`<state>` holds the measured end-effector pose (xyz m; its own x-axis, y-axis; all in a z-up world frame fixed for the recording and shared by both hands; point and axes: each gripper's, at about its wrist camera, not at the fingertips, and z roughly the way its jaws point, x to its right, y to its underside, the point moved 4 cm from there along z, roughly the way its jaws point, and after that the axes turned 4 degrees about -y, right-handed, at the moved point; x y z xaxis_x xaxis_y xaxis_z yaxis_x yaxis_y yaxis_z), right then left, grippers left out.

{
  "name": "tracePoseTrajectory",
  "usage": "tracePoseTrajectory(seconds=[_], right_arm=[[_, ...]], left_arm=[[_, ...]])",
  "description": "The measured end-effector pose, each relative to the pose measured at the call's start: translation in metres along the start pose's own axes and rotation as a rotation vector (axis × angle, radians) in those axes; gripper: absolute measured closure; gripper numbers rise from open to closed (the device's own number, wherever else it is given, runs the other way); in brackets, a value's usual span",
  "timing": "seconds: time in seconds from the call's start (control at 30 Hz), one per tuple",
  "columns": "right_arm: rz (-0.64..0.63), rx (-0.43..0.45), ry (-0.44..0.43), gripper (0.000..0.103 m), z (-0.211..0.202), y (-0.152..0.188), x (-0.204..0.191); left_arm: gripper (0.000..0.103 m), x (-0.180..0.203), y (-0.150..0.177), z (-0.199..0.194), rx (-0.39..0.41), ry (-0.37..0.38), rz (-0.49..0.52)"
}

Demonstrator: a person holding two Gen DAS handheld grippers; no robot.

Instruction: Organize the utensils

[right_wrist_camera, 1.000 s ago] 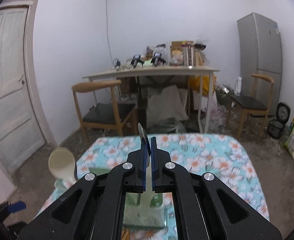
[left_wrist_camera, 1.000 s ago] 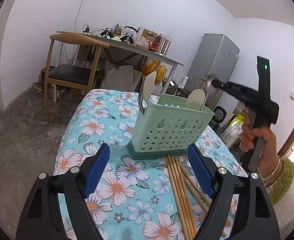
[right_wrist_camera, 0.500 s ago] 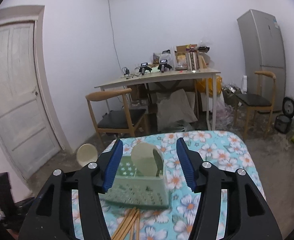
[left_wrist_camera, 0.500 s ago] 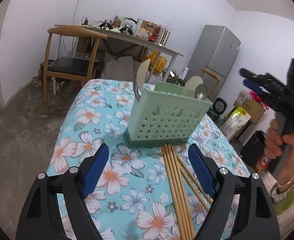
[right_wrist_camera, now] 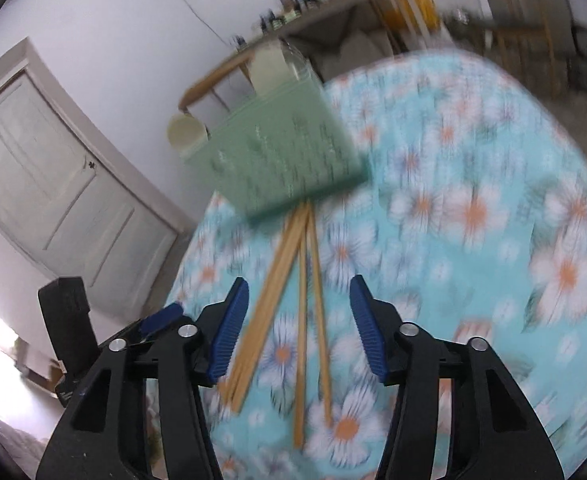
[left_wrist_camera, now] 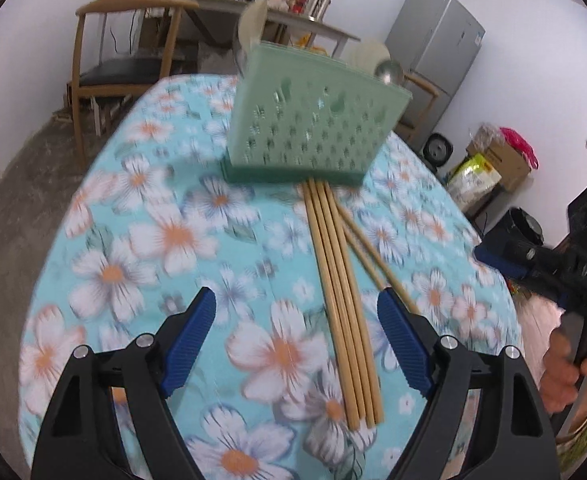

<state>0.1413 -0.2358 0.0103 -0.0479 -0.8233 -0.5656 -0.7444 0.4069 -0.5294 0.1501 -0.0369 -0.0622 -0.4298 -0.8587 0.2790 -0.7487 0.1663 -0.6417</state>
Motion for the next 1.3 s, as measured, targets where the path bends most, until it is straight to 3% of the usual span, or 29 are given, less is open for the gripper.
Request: tracePoseTrajectory(seconds=[0.17, 0.43, 0.63, 0.97, 1.3], right_arm=[[0.072, -0.064, -0.013, 0.067, 0.017, 0.024, 0.012], [0.079, -0.110, -0.078, 0.074, 0.032, 0.040, -0.006], [0.099, -0.143, -0.120, 0.079, 0.044, 0.046, -0.015], [0.150, -0.157, -0.134, 0.081, 0.045, 0.052, -0.009], [0.170, -0.163, -0.156, 0.081, 0.041, 0.053, -0.006]], left_arm=[[0.025, 0.007, 0.015, 0.006, -0.025, 0.030, 0.002], [0.067, 0.009, 0.020, 0.012, -0.065, 0.149, -0.039], [0.089, 0.012, 0.028, 0.025, -0.122, 0.212, -0.063], [0.095, -0.001, 0.031, 0.048, -0.194, 0.325, -0.209], [0.097, -0.019, 0.027, 0.034, -0.157, 0.371, -0.306]])
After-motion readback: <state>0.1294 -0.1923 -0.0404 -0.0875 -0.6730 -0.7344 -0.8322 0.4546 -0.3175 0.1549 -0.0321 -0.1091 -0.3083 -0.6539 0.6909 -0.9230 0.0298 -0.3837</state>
